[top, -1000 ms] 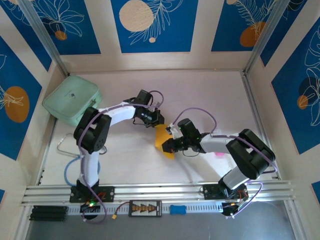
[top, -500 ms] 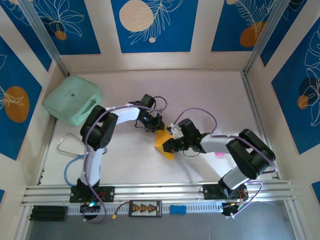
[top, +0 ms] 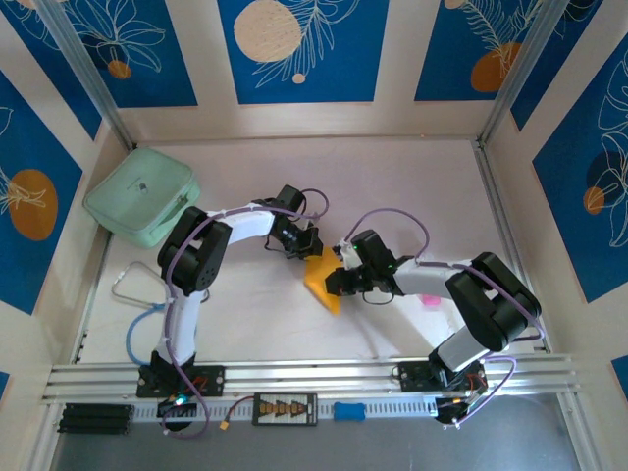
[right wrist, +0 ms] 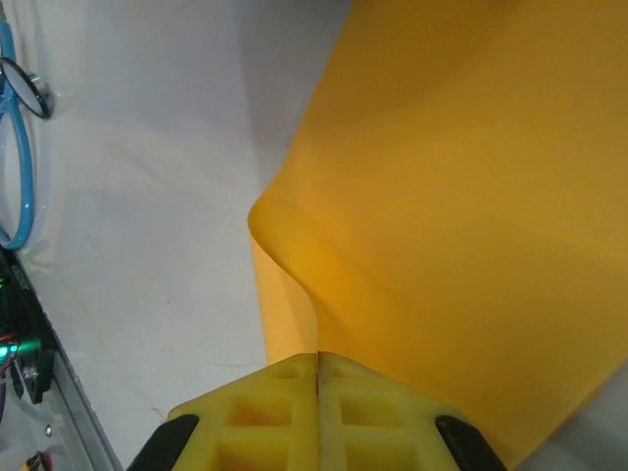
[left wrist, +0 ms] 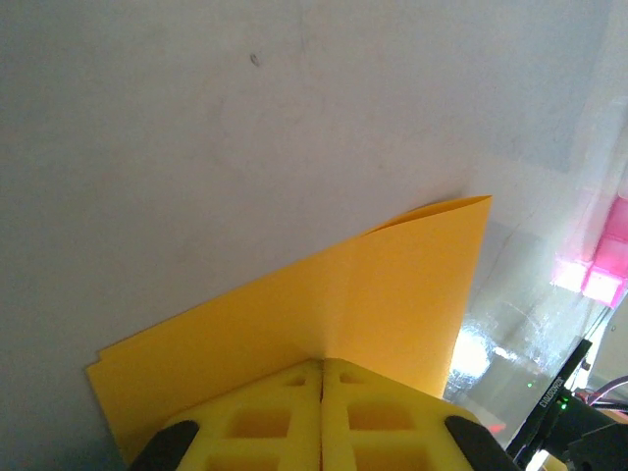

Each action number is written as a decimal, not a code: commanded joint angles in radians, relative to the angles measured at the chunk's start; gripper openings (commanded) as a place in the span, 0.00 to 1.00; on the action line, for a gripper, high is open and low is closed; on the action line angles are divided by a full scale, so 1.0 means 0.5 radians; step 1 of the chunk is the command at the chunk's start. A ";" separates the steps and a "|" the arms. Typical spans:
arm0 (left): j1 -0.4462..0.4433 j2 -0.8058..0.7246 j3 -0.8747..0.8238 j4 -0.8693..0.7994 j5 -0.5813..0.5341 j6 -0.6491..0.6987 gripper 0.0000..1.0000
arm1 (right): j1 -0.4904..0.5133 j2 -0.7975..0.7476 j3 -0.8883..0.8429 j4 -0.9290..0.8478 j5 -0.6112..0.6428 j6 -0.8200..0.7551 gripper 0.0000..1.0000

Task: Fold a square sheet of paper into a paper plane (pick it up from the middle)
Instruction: Third fold the triangle at the center of the table.

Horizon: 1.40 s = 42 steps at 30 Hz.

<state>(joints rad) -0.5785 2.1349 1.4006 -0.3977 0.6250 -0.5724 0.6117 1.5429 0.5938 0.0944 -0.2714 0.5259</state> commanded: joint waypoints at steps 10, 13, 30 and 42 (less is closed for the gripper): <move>-0.026 0.040 -0.070 -0.106 -0.137 0.029 0.09 | -0.021 0.003 0.104 -0.166 0.101 -0.107 0.00; -0.025 0.038 -0.068 -0.106 -0.140 0.027 0.09 | -0.021 0.007 0.110 -0.178 0.133 -0.110 0.00; -0.027 0.037 -0.055 -0.116 -0.137 0.022 0.09 | -0.021 0.025 0.143 -0.231 0.220 -0.115 0.00; -0.026 0.031 -0.055 -0.117 -0.134 0.022 0.09 | -0.019 0.020 0.122 -0.244 0.256 -0.087 0.00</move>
<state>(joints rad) -0.5785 2.1349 1.4006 -0.3977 0.6254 -0.5728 0.6071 1.5429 0.6399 -0.0120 -0.1555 0.4801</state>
